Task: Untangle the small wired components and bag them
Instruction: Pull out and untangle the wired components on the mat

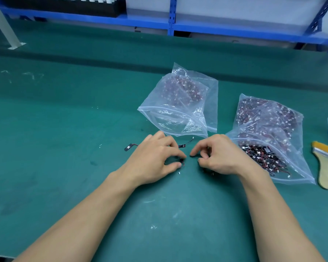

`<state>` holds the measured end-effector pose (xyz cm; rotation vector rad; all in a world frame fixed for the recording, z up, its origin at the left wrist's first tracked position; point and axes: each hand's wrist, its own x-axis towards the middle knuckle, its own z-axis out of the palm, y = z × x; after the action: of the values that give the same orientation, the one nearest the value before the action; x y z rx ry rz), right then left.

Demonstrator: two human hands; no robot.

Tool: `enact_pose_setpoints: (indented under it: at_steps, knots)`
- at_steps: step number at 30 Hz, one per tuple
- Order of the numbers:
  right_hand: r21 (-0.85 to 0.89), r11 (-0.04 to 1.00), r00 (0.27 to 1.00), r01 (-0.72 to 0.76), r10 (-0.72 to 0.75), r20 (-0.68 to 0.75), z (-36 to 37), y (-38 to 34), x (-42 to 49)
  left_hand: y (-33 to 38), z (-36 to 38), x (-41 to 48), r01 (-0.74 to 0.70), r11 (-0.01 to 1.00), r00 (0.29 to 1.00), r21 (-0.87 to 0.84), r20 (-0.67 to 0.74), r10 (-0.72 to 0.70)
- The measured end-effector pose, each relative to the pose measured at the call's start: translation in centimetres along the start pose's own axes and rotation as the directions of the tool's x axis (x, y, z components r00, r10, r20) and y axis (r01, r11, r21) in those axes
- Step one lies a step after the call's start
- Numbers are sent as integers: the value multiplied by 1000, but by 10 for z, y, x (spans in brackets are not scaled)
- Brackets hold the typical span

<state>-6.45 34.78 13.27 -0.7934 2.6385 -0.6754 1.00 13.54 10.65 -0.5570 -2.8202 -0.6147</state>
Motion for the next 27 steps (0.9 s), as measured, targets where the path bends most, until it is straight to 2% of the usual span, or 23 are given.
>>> enact_pose_setpoints:
  at_steps: [3,7,10,13,16,19,22,24,27]
  knots:
    - [3,1000,1000,1,-1,-6,-4,4,-2,2,3,2,-7,1000,1000,26,10,7]
    - [2,999,982,53,-52,-184,8,-1,5,1,5,3,-61,998,998,28,-18,62]
    - [-53,995,975,79,-88,-206,19,-7,11,2,5,2,-105,994,994,26,-28,106]
    - [-100,992,973,76,-96,-209,26,-10,14,1,3,-1,-124,989,987,-84,-108,115]
    - [-111,993,972,49,-74,-225,25,-9,15,-2,-2,-3,-78,969,978,-233,-206,29]
    - [-114,993,981,39,-59,-182,17,-7,11,-6,-3,-3,-6,939,959,-344,-269,-93]
    - [-107,992,997,60,-65,-49,5,-6,2,-9,-1,-2,86,891,955,-446,-218,-201]
    - [-92,993,997,71,-71,5,-1,-6,-1,-8,4,-2,114,885,965,-451,-161,-207]
    - [-64,994,996,88,-88,8,-5,-6,-5,-7,8,1,139,922,978,-361,-95,-185]
